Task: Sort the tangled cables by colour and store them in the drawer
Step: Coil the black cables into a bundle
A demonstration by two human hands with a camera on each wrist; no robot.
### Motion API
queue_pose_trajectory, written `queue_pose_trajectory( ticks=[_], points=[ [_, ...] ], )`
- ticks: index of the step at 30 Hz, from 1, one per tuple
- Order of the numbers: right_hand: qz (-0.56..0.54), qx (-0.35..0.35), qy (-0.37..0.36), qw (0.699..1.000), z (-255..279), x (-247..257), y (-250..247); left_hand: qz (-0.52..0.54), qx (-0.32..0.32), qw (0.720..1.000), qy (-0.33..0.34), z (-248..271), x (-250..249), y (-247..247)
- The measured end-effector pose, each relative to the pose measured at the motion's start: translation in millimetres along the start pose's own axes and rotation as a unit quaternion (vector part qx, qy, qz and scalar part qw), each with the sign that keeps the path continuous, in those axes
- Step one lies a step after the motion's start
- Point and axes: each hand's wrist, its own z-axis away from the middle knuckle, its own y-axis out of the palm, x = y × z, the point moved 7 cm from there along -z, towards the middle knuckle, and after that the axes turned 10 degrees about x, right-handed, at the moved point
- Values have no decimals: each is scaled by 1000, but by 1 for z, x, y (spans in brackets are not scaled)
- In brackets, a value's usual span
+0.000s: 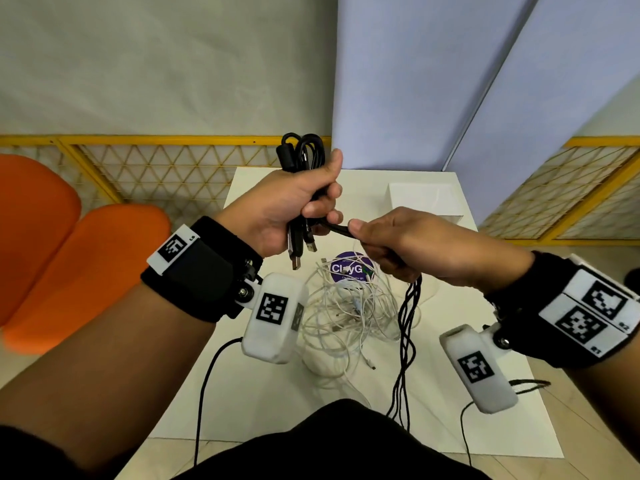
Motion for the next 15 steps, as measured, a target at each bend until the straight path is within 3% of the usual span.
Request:
queue_pose_trajectory(
  ticks=[3, 5, 9, 15],
  points=[
    [89, -1, 19, 996, 3, 5, -5, 22, -10, 1000, -14, 0, 1, 2],
    [124, 0, 26, 992, 2, 7, -2, 111, -1, 994, -20, -1, 3, 7],
    [105, 9, 28, 994, -4, 3, 10, 224, 14, 975, 8, -4, 7, 13],
    [113, 13, 27, 993, -3, -2, 6, 191, 66, 979, 8, 0, 7, 15]
  ],
)
